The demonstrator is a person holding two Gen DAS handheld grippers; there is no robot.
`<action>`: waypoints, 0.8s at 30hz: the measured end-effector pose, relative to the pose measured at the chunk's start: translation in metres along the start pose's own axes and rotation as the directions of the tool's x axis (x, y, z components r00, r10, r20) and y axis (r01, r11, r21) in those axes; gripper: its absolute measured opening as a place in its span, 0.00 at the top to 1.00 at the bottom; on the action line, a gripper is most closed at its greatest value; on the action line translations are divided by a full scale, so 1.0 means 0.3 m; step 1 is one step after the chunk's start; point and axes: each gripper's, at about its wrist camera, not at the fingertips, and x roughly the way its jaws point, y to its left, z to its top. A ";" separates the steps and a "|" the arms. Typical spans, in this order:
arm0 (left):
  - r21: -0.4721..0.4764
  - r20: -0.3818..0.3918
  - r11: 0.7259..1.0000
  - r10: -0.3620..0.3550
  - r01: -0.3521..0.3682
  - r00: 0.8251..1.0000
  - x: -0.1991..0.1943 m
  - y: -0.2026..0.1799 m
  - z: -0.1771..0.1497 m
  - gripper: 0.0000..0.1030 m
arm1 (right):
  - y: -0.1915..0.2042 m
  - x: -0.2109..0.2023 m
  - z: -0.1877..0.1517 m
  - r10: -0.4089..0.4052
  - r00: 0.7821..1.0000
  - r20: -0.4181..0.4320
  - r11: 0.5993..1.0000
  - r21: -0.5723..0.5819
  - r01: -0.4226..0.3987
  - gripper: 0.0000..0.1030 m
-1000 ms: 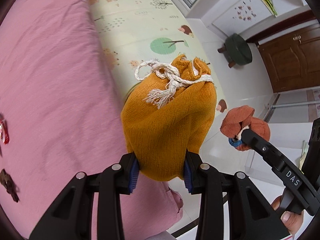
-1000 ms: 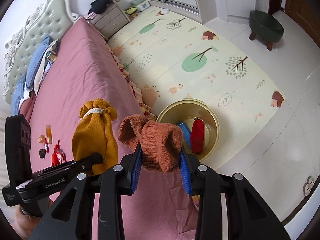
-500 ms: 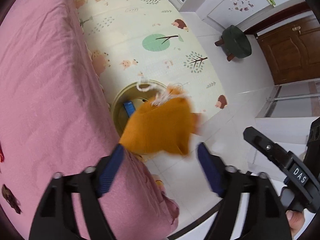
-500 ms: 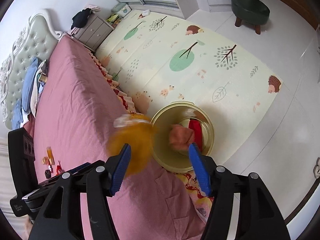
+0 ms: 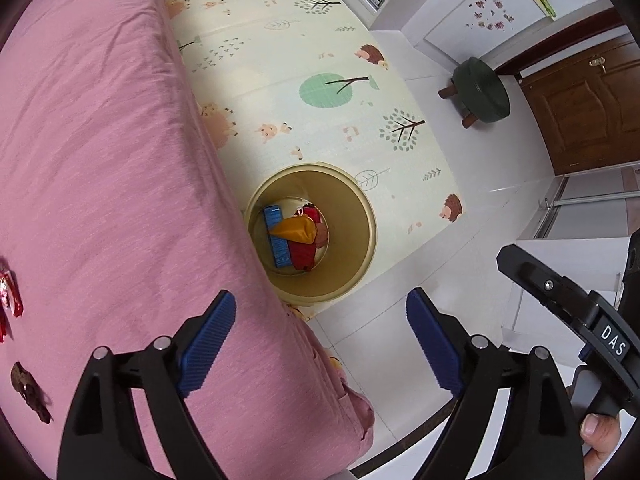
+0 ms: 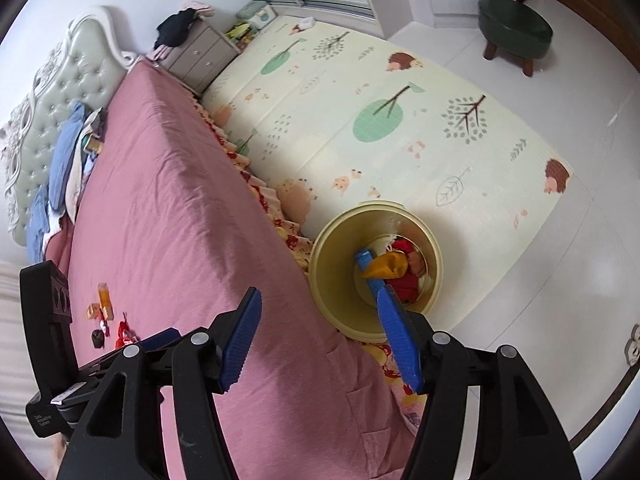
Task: Collect trash
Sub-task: 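Open both tools to drop the bag and sock into the bucket, then grasp the dark brown sock with the left tool while the right tool grasps the brown knit sock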
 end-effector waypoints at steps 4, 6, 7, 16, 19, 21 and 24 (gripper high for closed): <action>-0.023 0.025 1.000 0.016 -0.015 1.000 -0.043 0.074 -0.044 0.16 | 0.087 0.002 -0.024 0.009 1.000 -0.010 0.999 -0.049 -0.009 0.42; -0.044 0.031 0.999 0.028 -0.027 0.999 -0.063 0.123 -0.071 0.16 | 0.144 0.007 -0.046 0.008 1.000 -0.015 0.997 -0.083 -0.009 0.42; -0.054 0.035 0.998 0.028 -0.026 0.999 -0.072 0.143 -0.082 0.16 | 0.168 0.010 -0.056 0.009 1.000 -0.019 0.995 -0.097 -0.011 0.42; -0.170 0.082 0.982 0.095 -0.080 0.992 -0.194 0.464 -0.277 0.16 | 0.451 0.097 -0.245 0.031 0.994 -0.105 0.968 -0.244 -0.056 0.42; -0.218 0.084 0.972 0.112 -0.091 0.990 -0.225 0.579 -0.344 0.16 | 0.566 0.141 -0.339 0.039 0.989 -0.146 0.951 -0.298 -0.082 0.42; -0.252 0.088 0.962 0.130 -0.105 0.988 -0.245 0.661 -0.394 0.16 | 0.630 0.166 -0.395 0.044 0.984 -0.172 0.940 -0.327 -0.099 0.42; -0.303 0.085 0.945 0.157 -0.125 0.984 -0.273 0.795 -0.486 0.16 | 0.729 0.207 -0.486 0.047 0.977 -0.206 0.921 -0.369 -0.122 0.42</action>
